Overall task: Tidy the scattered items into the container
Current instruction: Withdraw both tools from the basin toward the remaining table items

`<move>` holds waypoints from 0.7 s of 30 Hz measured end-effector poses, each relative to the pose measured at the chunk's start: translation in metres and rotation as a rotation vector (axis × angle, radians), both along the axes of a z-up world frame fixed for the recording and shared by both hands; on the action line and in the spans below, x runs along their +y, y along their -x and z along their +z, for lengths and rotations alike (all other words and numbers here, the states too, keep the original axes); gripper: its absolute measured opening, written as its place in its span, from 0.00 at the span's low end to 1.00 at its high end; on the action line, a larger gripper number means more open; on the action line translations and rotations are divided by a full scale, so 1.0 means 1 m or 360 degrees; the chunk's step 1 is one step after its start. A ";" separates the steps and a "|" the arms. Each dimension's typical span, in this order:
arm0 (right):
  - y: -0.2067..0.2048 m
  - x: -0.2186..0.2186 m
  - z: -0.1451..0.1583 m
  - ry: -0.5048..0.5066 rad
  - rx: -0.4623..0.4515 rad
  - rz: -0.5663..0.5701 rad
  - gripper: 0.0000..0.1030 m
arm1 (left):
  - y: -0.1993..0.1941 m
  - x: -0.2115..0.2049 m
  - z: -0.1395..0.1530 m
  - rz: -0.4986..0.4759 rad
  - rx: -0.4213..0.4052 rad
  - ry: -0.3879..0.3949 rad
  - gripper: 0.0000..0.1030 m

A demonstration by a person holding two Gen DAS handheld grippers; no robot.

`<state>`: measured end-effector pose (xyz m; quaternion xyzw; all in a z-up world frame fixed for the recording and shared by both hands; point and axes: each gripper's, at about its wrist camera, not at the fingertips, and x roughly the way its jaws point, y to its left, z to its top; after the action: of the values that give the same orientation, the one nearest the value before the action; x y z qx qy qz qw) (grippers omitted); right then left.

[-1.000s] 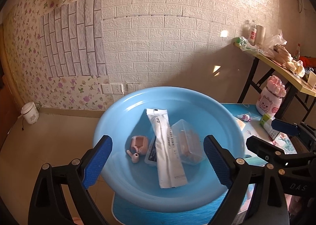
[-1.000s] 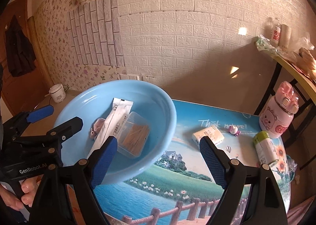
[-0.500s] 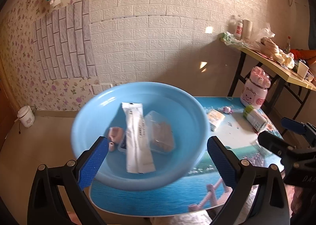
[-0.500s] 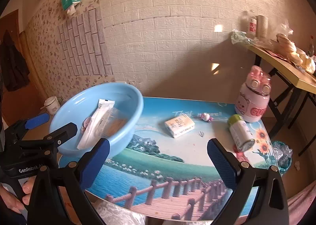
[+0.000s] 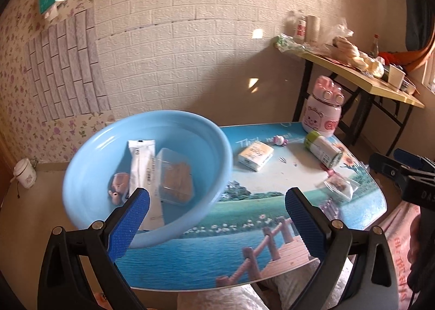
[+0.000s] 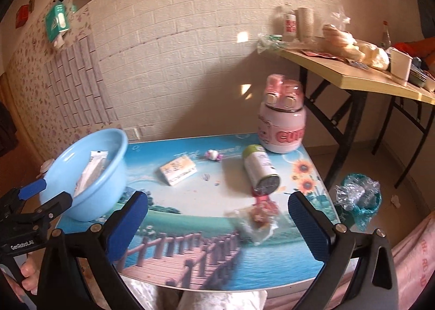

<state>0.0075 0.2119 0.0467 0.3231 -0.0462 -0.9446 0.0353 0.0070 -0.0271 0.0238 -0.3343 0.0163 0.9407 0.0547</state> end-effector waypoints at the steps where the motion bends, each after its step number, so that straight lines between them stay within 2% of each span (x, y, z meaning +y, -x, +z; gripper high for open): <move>1: -0.001 0.004 -0.001 -0.0006 -0.0002 -0.0010 1.00 | 0.000 0.002 0.000 -0.0009 0.0000 0.0005 0.98; 4: -0.001 0.011 -0.005 -0.0010 -0.0002 -0.0019 1.00 | 0.001 0.008 0.000 -0.0032 -0.0001 0.0010 0.98; 12: 0.006 0.020 -0.031 -0.0084 -0.0127 -0.0020 1.00 | 0.003 0.016 -0.004 -0.0059 -0.0017 0.0019 0.98; 21: 0.011 0.028 -0.043 -0.0100 -0.0169 -0.0024 1.00 | 0.005 0.038 -0.016 -0.0141 -0.0056 0.0039 0.98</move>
<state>-0.0032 0.2396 0.0041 0.3733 -0.0207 -0.9274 0.0154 0.0020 0.0114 0.0081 -0.3503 0.0417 0.9311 0.0926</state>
